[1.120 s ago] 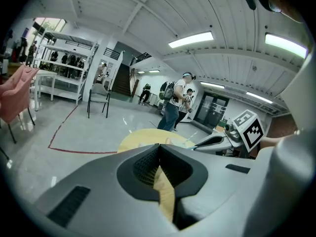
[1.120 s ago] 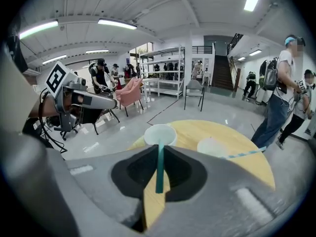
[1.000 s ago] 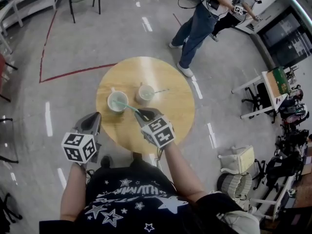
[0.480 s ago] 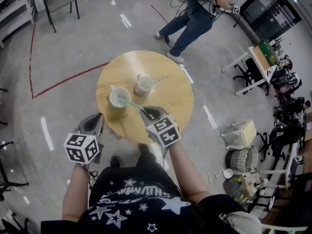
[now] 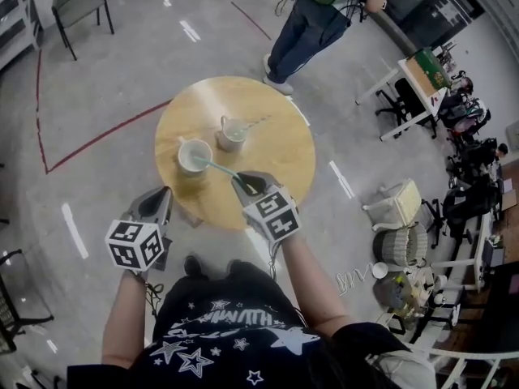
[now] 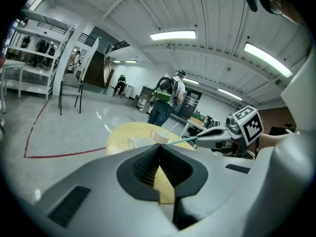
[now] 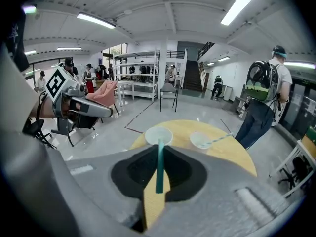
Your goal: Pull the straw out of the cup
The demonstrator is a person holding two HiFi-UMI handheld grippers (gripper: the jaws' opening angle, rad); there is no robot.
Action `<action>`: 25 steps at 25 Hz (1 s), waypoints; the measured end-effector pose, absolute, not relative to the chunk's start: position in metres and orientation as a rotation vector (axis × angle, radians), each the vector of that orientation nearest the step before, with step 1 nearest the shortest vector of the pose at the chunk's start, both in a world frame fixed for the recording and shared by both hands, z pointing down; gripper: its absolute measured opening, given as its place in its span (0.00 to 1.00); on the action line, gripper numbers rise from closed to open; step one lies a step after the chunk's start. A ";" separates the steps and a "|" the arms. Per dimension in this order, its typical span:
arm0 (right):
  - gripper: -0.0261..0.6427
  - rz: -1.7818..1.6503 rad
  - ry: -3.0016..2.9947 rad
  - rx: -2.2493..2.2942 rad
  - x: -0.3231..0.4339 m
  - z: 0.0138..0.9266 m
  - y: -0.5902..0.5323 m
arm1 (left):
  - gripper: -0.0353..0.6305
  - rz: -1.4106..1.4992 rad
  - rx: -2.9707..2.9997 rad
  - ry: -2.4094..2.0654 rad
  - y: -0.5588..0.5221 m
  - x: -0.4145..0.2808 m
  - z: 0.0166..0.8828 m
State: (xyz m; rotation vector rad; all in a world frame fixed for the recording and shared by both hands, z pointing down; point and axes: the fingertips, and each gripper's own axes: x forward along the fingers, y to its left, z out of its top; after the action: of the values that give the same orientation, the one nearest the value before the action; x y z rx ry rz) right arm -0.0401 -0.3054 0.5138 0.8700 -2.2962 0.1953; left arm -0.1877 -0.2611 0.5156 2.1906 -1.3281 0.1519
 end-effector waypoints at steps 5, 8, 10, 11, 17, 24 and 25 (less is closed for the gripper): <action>0.09 0.214 -2.346 0.850 -0.033 0.514 -0.298 | 0.06 0.159 2.165 -1.360 -0.252 -0.174 0.523; 0.09 0.248 -2.377 0.820 -0.025 0.517 -0.286 | 0.06 0.164 2.144 -1.384 -0.236 -0.159 0.524; 0.09 0.262 -2.398 0.807 -0.024 0.514 -0.281 | 0.06 0.166 2.139 -1.395 -0.227 -0.151 0.520; 0.09 0.263 -2.410 0.803 -0.023 0.511 -0.279 | 0.06 0.166 2.138 -1.400 -0.223 -0.147 0.517; 0.08 0.240 -2.471 0.765 0.000 0.492 -0.250 | 0.06 0.166 2.136 -1.440 -0.190 -0.112 0.501; 0.09 0.209 -2.511 0.726 0.041 0.482 -0.215 | 0.06 0.205 2.135 -1.484 -0.156 -0.065 0.498; 0.09 0.210 -2.516 0.719 0.046 0.481 -0.209 | 0.06 0.201 2.131 -1.490 -0.150 -0.060 0.497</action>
State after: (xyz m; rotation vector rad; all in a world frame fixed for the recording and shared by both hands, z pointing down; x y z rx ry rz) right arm 0.0463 -0.2093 0.4811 0.7194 -2.5164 0.2096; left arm -0.0598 -0.1497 0.4973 2.1309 -1.4895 0.2015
